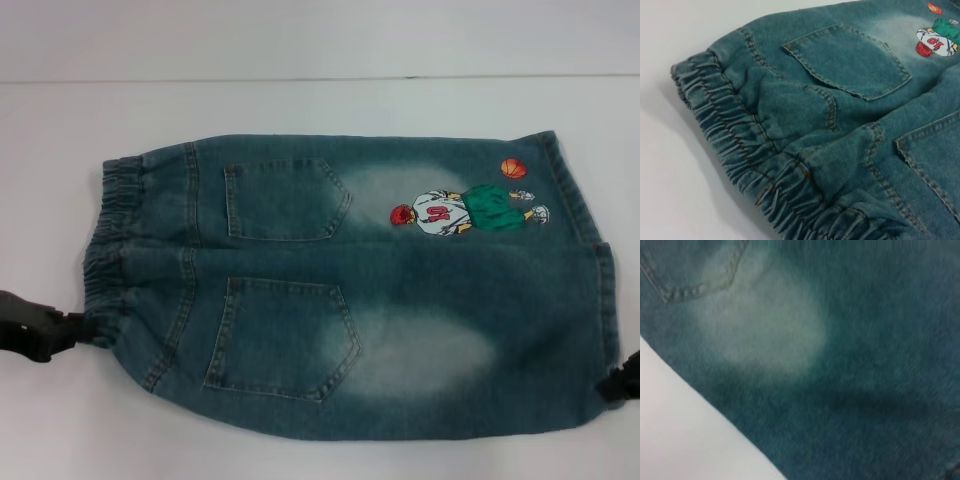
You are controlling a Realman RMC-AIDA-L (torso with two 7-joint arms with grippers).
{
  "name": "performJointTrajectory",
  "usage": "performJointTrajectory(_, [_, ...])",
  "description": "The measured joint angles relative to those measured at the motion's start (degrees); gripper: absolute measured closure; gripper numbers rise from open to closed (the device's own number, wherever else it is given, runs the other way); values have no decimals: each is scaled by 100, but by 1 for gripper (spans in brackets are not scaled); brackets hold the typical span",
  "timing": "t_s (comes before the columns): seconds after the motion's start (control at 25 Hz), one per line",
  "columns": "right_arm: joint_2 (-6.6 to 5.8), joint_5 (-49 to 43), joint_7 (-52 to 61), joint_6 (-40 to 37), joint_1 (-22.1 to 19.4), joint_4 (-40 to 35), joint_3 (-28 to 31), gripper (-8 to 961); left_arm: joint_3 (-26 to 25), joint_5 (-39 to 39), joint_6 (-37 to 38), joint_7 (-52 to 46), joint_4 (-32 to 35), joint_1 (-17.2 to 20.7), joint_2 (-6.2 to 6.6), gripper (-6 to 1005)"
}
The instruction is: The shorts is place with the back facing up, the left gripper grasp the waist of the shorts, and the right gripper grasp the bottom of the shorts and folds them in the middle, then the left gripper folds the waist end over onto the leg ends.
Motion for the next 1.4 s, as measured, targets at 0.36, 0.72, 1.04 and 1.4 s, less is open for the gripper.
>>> performJointTrajectory(0.36, [-33,1788,-926,103,-570,-622,1303,911,-671,-599,354,-2,75,77,136,914])
performJointTrajectory(0.72, [-49,3061,-1418,625,-608,-197,1881,919,-715,-1434,268,-7,91,61,73,912])
performJointTrajectory(1.04, [-145,3262,-1392,1879,-226,465,2075,932,-550,-1676,-911,-73,-4,-181,-165,911])
performJointTrajectory(1.4, [-191,3267,-1573,3054,119,1136,1993,943,159,-1741,-2496,-158,-645,-442,-186,909])
